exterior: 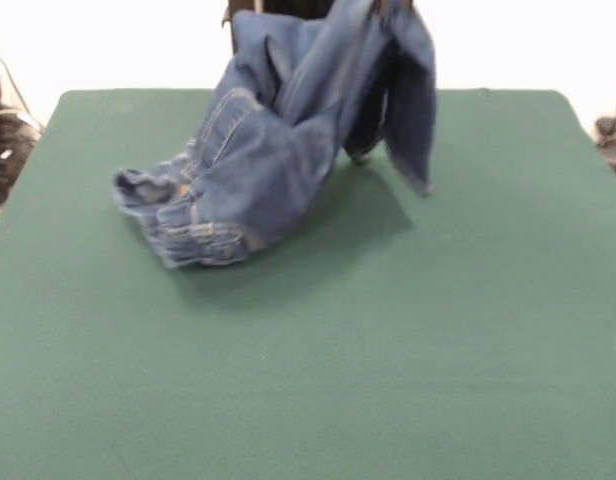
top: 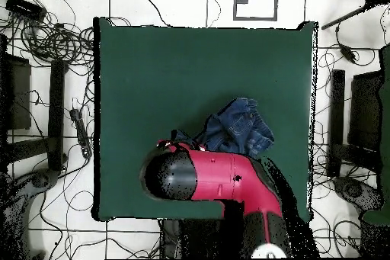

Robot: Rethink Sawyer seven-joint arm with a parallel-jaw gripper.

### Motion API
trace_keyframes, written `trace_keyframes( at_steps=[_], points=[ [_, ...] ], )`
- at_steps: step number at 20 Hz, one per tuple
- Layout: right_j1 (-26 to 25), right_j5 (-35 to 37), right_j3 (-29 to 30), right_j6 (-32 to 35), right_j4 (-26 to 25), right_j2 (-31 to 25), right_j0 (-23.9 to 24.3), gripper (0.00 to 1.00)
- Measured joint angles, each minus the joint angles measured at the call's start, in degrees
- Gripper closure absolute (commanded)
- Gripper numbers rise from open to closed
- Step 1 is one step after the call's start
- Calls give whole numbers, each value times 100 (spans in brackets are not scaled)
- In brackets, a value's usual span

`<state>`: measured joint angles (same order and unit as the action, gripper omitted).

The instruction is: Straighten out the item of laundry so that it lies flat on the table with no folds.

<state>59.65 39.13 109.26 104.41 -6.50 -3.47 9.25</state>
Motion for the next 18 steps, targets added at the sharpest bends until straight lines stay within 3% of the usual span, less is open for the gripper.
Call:
trace_keyframes(
  at_steps=[10, 18],
  points=[
    [1292, 1650, 2, 0, 313, 2, -164, 100],
    [1499, 1638, 16, 0, 512, 3, -170, 100]
  ],
)
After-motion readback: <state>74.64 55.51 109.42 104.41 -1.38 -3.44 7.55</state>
